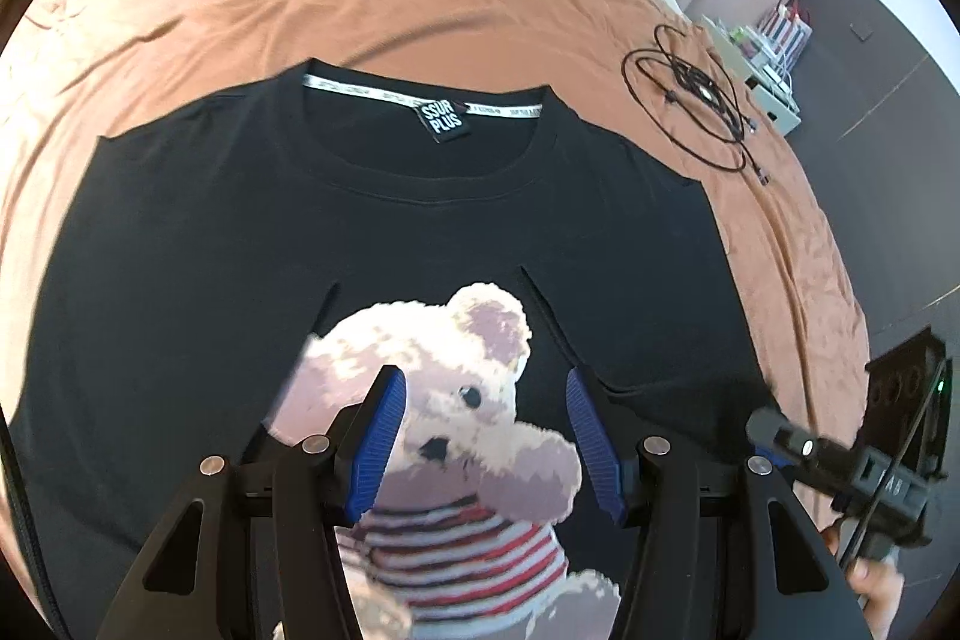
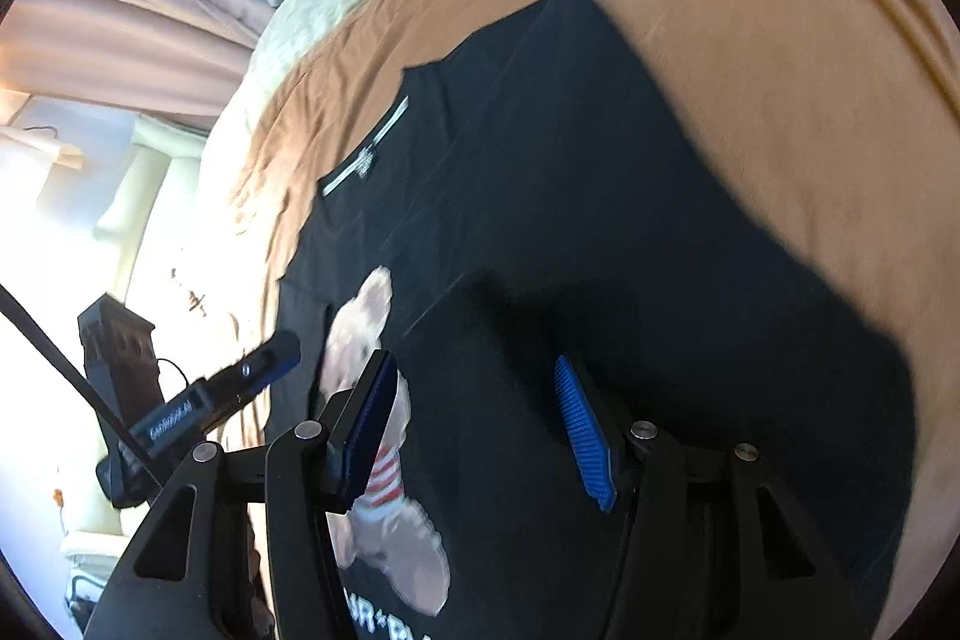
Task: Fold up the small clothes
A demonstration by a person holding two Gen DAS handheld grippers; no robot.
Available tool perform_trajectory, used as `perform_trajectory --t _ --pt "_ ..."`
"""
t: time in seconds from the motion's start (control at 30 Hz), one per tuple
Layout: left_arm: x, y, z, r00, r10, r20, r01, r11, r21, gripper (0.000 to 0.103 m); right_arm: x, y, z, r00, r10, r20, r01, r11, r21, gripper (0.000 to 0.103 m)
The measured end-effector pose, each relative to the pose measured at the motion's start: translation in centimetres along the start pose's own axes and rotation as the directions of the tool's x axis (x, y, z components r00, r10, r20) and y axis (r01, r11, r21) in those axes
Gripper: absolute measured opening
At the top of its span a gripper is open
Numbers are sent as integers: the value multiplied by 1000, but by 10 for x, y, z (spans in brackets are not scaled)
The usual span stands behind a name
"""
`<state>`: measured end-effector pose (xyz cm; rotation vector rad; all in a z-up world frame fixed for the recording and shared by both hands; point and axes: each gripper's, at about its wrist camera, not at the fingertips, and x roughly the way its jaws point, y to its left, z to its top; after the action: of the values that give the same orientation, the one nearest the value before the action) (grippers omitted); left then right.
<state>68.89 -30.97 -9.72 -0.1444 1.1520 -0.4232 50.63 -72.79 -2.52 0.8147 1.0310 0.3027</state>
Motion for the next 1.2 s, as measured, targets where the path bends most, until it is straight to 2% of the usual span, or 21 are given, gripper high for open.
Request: perform_trajectory --t 0.13,0.3,0.47,0.67,0.87,0.93,1.1,1.2 --pt "-21 2 -10 1000 -7 2 7 1000 -4 58 -4 4 -18 999 11 -33 -11 1000 2 53" --pt "-58 12 -25 1000 2 15 -2 1000 -6 58 -28 13 -36 999 37 -34 -37 999 8 53" --pt "-102 23 -42 999 3 46 -2 1000 -18 58 -66 36 -54 999 -38 16 39 997 -60 53" --pt "-155 39 -66 996 10 93 -7 1000 -29 58 -102 69 -85 987 -142 68 151 979 -137 53" --pt "-207 53 -94 989 12 145 -7 999 -36 58 -138 102 -123 962 -229 148 255 946 -198 66" --pt "-225 56 -107 986 9 164 -4 999 -35 59 -154 109 -136 950 -254 179 289 935 -206 74" --pt "-263 65 -136 977 10 211 -4 1000 -29 69 -187 123 -170 937 -253 241 307 926 -220 79" --pt "-286 73 -156 971 1 238 8 999 -36 72 -204 128 -189 921 -277 274 343 910 -234 86"
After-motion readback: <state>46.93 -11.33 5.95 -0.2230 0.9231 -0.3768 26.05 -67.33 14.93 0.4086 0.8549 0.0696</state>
